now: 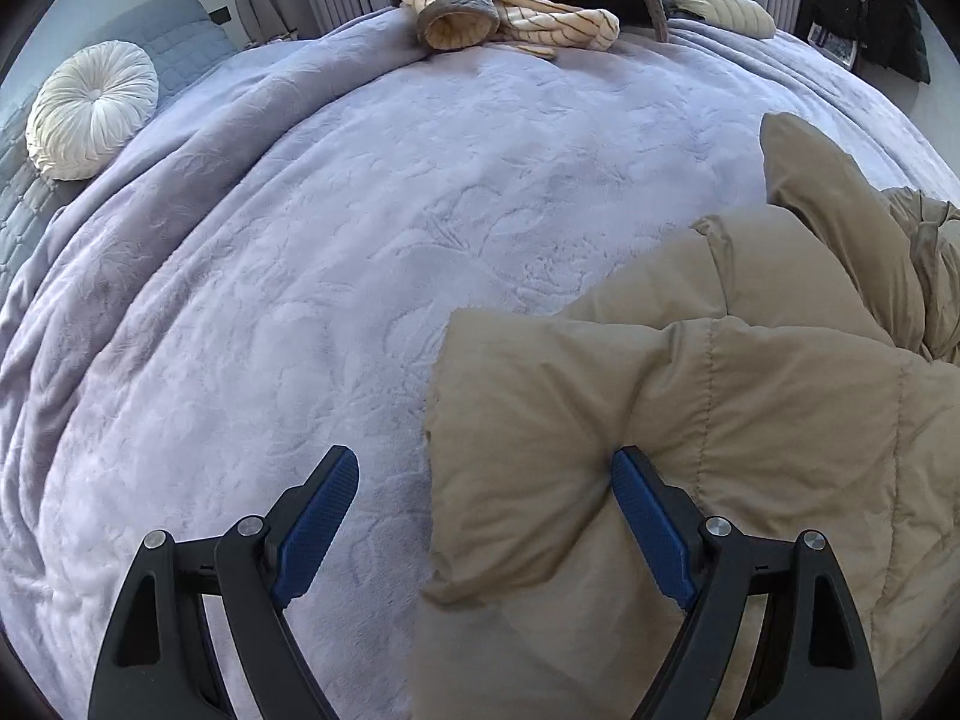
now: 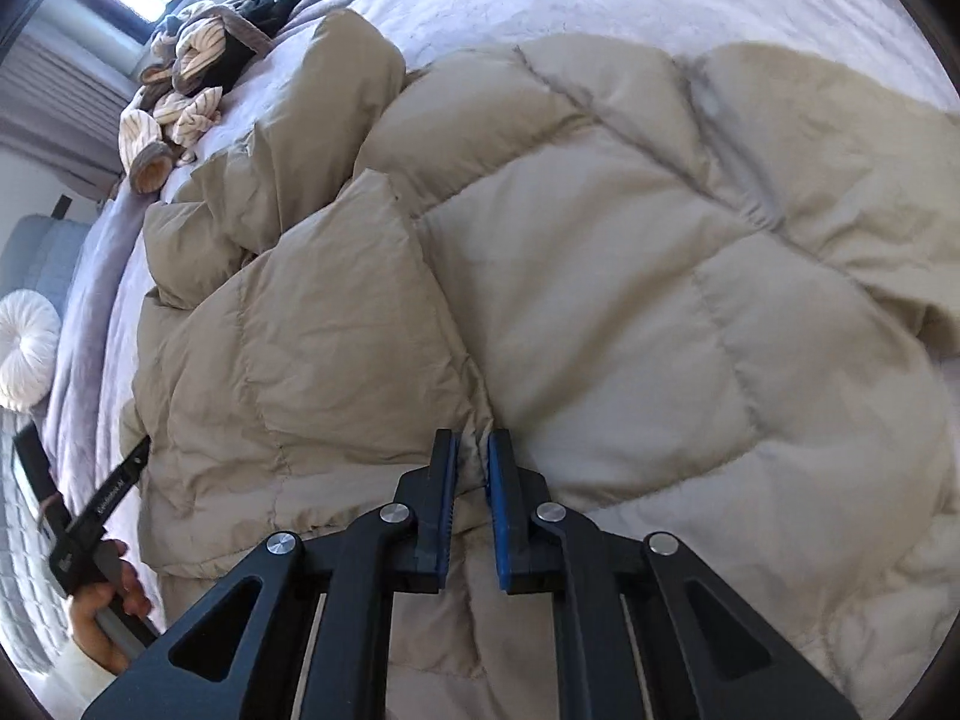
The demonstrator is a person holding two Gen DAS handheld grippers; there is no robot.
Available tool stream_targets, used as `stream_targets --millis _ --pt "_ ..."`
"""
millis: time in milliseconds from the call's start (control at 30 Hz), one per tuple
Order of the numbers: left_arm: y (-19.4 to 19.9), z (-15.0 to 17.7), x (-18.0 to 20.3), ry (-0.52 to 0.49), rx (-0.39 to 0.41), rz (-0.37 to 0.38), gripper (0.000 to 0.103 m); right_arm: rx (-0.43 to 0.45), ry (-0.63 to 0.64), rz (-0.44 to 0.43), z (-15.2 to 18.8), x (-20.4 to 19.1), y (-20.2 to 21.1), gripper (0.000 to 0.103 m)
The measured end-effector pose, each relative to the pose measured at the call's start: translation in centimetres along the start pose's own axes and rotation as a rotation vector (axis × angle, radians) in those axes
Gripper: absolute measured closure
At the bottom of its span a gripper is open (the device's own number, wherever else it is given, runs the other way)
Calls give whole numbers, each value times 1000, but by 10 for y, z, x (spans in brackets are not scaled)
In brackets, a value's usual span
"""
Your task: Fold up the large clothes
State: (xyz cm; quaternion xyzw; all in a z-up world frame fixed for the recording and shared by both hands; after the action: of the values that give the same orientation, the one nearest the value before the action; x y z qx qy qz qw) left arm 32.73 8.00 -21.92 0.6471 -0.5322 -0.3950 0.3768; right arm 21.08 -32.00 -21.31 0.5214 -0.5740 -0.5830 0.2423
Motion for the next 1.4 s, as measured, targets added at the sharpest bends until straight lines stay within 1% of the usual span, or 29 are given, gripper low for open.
stream_targets --millis 100,133,200,233,267,300,333,367,500,533,667,700,767,800,833,867,900,967,1033,1233,1267,1300,1400 --pt "16 0 -1 -20 5 -8 16 32 31 51 2 4 15 90" --pt "22 2 -1 -27 8 -2 16 34 29 45 0 15 17 90" --pt "36 5 3 -47 12 23 16 27 12 6 5 26 29 90" --pt "45 10 9 -61 16 35 16 27 3 -11 7 32 33 87" --pt "52 13 15 -77 16 45 16 29 -7 -26 10 38 38 78" --pt "61 19 24 -100 15 60 16 32 -14 -31 12 44 43 72" --pt "68 23 32 -117 14 75 16 34 -21 -37 16 49 48 61" --pt "76 29 43 -135 11 96 16 38 -28 -46 19 54 53 58" --pt "99 53 87 -192 -24 180 16 42 -71 -70 30 76 68 57" --pt "103 59 99 -208 -37 202 16 38 -92 -82 33 84 72 55" --pt "121 82 150 -258 -60 270 16 35 -160 -109 41 113 81 42" --pt "124 86 159 -264 -59 278 16 36 -173 -111 42 121 84 40" --pt "129 92 179 -281 -60 302 16 38 -194 -113 43 135 88 32" --pt "130 95 189 -291 -66 313 15 42 -205 -116 44 143 91 30" --pt "132 98 198 -299 -74 322 12 45 -213 -116 44 149 93 25" --pt "133 101 208 -308 -85 326 3 49 -223 -115 44 156 95 23" --pt "135 104 214 -309 -83 321 0 56 -236 -115 44 166 98 23" --pt "139 107 229 -321 -84 327 0 63 -256 -119 43 180 102 22" --pt "142 108 239 -327 -84 323 0 74 -290 -130 42 198 108 18" --pt "143 110 267 -335 -113 327 0 125 -362 -137 34 245 122 15" --pt "144 111 271 -338 -112 325 0 137 -376 -135 31 254 124 6" --pt "144 111 276 -345 -108 321 0 148 -391 -129 29 262 126 0" --pt "145 112 289 -352 -104 300 0 184 -435 -127 23 282 131 0"
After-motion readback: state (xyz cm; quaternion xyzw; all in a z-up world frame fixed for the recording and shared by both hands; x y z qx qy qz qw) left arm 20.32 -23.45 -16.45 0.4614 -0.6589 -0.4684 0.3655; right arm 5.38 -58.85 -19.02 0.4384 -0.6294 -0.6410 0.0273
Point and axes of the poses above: each gripper's, at about its wrist camera, not at the fingertips, and y roughly against the way its jaws point, x to its right, z to its underside, the point moved 1 cm from there along -y, roughly the way its jaws point, and after that the axes turned 4 degrees about -x, right-handed, at the moved point
